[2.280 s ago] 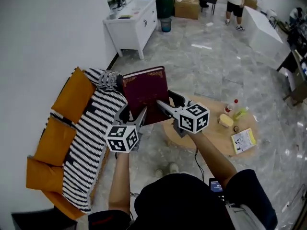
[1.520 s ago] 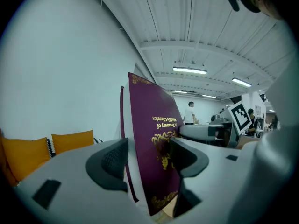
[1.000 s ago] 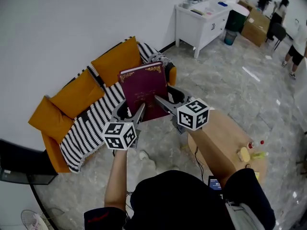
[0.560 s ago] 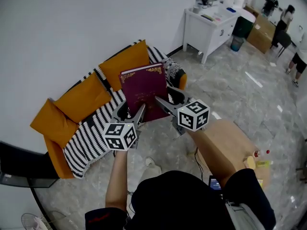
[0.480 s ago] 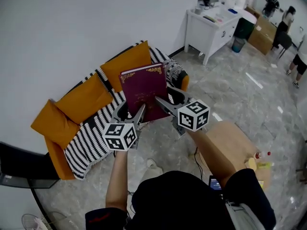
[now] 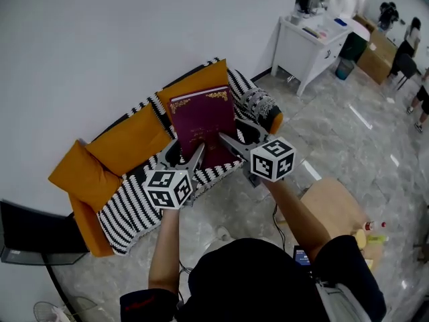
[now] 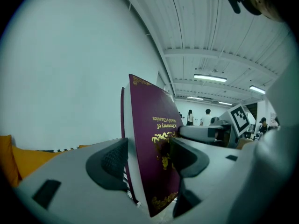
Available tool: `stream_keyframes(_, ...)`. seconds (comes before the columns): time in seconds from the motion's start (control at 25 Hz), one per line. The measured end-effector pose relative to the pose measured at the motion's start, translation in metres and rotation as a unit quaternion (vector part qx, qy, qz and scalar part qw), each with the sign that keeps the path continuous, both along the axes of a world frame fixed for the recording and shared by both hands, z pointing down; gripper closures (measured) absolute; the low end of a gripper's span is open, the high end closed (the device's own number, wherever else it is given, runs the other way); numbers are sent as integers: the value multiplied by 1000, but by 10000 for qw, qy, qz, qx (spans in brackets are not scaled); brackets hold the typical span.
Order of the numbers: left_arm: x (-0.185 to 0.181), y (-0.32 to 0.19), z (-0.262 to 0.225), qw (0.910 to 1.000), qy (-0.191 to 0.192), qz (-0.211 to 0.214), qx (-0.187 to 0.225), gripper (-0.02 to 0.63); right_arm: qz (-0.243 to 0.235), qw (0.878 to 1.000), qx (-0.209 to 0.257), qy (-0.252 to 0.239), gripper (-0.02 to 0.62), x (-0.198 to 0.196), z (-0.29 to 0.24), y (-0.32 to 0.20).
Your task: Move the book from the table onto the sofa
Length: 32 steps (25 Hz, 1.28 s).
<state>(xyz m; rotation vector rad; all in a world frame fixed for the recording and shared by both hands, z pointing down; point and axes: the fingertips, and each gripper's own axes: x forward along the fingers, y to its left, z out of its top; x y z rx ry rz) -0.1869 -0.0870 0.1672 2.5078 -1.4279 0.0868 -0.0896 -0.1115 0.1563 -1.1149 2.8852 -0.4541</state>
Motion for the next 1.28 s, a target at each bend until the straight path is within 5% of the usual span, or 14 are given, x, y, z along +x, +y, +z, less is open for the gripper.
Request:
stream_keyframes(0.24, -51, -32, 3, 9999, 84, 39, -97, 316, 46, 9999, -139, 84, 319, -50, 2, -31)
stream_keyframes(1.28, -77, -189, 73, 9954, 269, -428, -819, 316, -525, 9949, -774, 375, 319, -81, 70, -199)
